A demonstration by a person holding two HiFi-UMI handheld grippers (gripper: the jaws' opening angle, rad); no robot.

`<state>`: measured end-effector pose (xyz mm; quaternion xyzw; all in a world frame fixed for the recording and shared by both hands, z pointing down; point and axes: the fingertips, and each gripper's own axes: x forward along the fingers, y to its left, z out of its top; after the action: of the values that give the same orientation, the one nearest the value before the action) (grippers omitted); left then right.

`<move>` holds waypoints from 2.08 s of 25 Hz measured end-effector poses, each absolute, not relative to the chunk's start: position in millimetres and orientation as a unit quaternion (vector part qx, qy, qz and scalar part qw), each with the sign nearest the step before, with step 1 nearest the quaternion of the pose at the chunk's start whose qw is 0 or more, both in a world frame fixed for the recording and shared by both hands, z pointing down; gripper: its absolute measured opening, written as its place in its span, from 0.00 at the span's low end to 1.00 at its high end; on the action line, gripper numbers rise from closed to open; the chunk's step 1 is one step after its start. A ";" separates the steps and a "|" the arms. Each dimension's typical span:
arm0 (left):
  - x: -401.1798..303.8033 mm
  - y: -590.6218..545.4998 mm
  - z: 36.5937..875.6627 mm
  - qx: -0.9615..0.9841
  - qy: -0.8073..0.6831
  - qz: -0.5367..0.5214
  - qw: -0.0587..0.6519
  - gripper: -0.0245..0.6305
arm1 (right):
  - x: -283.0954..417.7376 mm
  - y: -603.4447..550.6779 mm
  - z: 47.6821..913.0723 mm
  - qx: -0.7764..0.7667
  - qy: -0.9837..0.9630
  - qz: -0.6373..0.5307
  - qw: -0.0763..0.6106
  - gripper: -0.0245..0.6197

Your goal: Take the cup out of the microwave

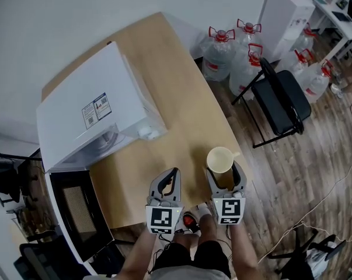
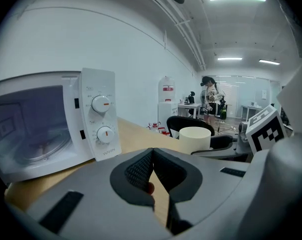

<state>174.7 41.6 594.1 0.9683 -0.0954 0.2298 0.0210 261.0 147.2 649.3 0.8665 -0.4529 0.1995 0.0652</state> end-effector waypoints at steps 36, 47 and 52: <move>127.8 39.5 476.1 0.980 -0.135 0.143 -0.013 0.07 | 227.7 141.7 518.6 0.868 -0.481 0.117 0.037 0.58; 54.9 15.3 402.8 0.971 -0.216 0.101 -0.032 0.07 | 170.8 104.8 434.2 0.835 -0.546 0.068 0.011 0.44; 14.3 5.9 381.8 0.962 -0.256 0.088 -0.034 0.07 | 130.9 83.5 405.9 0.809 -0.585 0.048 0.010 0.36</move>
<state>14.3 5.9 381.8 0.9621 -0.2558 0.0878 -0.0338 130.9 83.5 405.9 0.8094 -0.5852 0.0476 0.0097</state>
